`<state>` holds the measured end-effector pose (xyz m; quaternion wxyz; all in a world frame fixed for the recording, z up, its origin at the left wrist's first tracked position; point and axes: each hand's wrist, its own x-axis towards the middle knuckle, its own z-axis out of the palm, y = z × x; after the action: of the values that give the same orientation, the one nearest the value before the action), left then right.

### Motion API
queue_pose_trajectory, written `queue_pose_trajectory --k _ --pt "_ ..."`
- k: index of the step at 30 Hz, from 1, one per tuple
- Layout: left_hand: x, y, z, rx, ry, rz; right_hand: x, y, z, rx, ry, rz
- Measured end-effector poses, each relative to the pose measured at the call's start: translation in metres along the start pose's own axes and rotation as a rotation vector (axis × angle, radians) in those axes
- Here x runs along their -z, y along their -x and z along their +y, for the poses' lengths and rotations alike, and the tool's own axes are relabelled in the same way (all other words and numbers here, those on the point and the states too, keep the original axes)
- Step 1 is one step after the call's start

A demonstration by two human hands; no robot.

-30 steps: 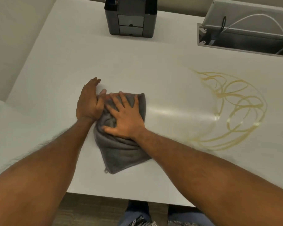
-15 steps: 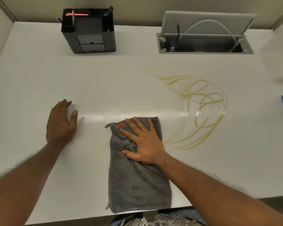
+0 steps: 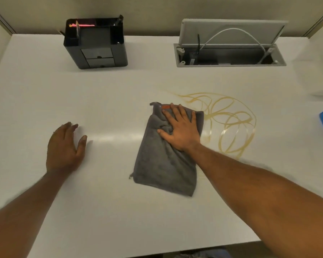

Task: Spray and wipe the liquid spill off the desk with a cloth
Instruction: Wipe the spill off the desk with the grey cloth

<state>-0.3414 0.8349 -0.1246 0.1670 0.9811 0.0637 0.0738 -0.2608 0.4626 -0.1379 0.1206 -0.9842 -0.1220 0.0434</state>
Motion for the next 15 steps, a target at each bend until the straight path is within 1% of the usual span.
queue_pose_trajectory --k 3,7,12,15 --pt "-0.001 -0.008 0.014 0.011 0.004 0.022 0.003 -0.01 -0.005 -0.024 0.005 -0.015" --pt "-0.008 -0.027 0.05 -0.052 0.041 0.034 0.003 0.008 -0.018 -0.043 0.018 -0.004" --pt "-0.026 -0.041 0.092 -0.097 0.055 -0.036 -0.008 0.05 -0.028 -0.033 0.045 -0.049" --pt "-0.033 -0.044 0.103 -0.152 0.032 -0.088 -0.009 0.077 -0.007 0.021 0.043 0.004"
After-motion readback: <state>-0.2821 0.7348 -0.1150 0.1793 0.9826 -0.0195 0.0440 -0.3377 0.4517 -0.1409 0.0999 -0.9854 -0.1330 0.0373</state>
